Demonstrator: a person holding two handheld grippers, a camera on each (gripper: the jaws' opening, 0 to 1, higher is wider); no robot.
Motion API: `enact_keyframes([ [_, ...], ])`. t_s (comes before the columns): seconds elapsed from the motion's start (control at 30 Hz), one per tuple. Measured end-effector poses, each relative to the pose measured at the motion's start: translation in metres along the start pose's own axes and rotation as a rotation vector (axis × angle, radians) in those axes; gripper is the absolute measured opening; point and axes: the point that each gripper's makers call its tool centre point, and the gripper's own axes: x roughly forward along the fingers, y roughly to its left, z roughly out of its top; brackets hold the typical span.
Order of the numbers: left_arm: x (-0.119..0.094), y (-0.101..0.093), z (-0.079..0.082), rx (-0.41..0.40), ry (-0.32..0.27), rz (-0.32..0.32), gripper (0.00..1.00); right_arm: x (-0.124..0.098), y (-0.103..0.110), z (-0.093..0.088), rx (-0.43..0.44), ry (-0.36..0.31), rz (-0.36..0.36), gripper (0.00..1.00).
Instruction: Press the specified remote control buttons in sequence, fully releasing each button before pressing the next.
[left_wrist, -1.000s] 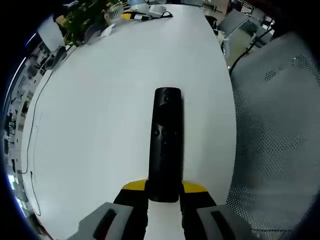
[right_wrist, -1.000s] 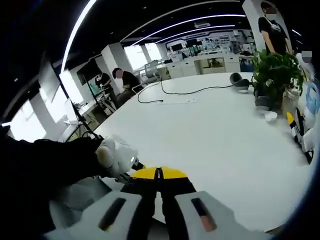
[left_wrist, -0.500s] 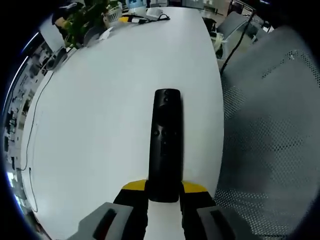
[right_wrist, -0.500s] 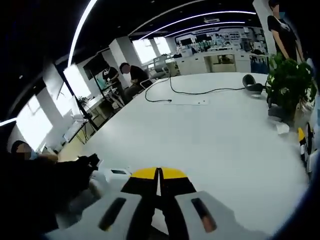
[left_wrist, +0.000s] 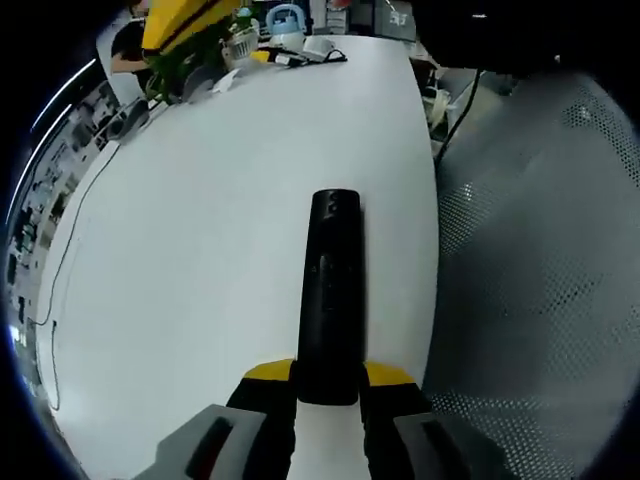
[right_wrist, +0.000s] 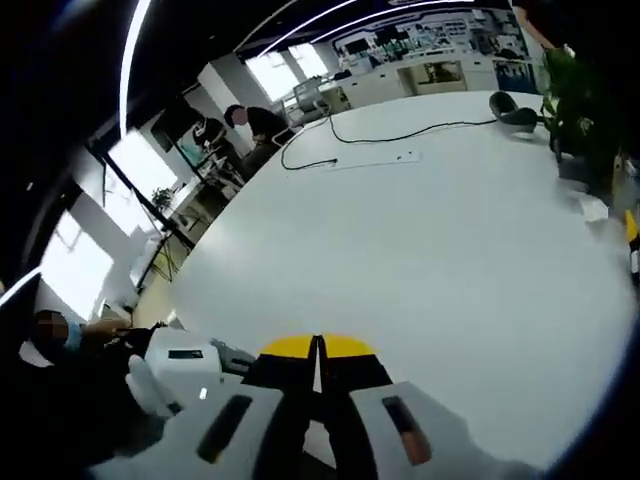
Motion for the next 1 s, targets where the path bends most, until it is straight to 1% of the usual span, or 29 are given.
enact_keyframes([
  [0.13, -0.001, -0.002, 0.000, -0.001, -0.068, 0.014, 0.24, 0.008, -0.013, -0.020, 0.010, 0.023, -0.038, 0.00],
  [0.17, -0.001, -0.002, 0.000, 0.000, -0.073, 0.015, 0.24, 0.009, -0.013, -0.023, 0.017, 0.032, -0.039, 0.00],
  [0.23, -0.002, -0.004, 0.000, 0.009, -0.090, 0.014, 0.24, 0.014, -0.019, -0.039, 0.030, 0.075, -0.047, 0.00],
  [0.3, -0.001, -0.003, 0.002, 0.018, -0.093, 0.015, 0.24, 0.015, -0.026, -0.051, 0.020, 0.122, -0.075, 0.00],
  [0.33, -0.001, -0.003, 0.002, 0.027, -0.097, 0.014, 0.24, 0.016, -0.030, -0.056, 0.020, 0.134, -0.090, 0.00],
  [0.4, -0.001, -0.003, 0.002, 0.031, -0.108, 0.015, 0.24, 0.018, -0.033, -0.064, 0.046, 0.141, -0.093, 0.00],
  [0.43, -0.001, -0.004, 0.002, 0.028, -0.121, 0.016, 0.24, 0.017, -0.034, -0.071, 0.071, 0.186, -0.103, 0.00],
  [0.5, -0.001, -0.003, 0.002, 0.017, -0.142, 0.016, 0.24, 0.018, -0.039, -0.072, 0.060, 0.189, -0.123, 0.00],
  [0.53, -0.002, -0.002, 0.002, 0.013, -0.150, 0.013, 0.24, 0.018, -0.042, -0.076, 0.061, 0.207, -0.134, 0.00],
  [0.6, -0.001, -0.003, 0.003, 0.017, -0.156, 0.008, 0.24, 0.017, -0.045, -0.086, 0.076, 0.259, -0.146, 0.00],
  [0.67, -0.001, -0.003, 0.003, 0.025, -0.156, 0.004, 0.24, 0.018, -0.048, -0.094, 0.100, 0.299, -0.150, 0.00],
  [0.7, -0.001, -0.003, 0.003, 0.027, -0.156, 0.003, 0.24, 0.018, -0.048, -0.096, 0.106, 0.307, -0.151, 0.00],
  [0.8, -0.001, -0.003, 0.004, 0.041, -0.161, -0.005, 0.24, 0.018, -0.052, -0.110, 0.167, 0.379, -0.163, 0.00],
  [0.83, -0.001, -0.003, 0.004, 0.045, -0.164, -0.008, 0.24, 0.019, -0.053, -0.109, 0.166, 0.377, -0.159, 0.00],
  [0.93, -0.001, -0.003, 0.004, 0.053, -0.167, -0.017, 0.24, 0.020, -0.054, -0.114, 0.185, 0.402, -0.169, 0.00],
  [1.0, -0.001, -0.005, 0.005, 0.057, -0.168, -0.022, 0.24, 0.018, -0.056, -0.123, 0.195, 0.452, -0.178, 0.00],
])
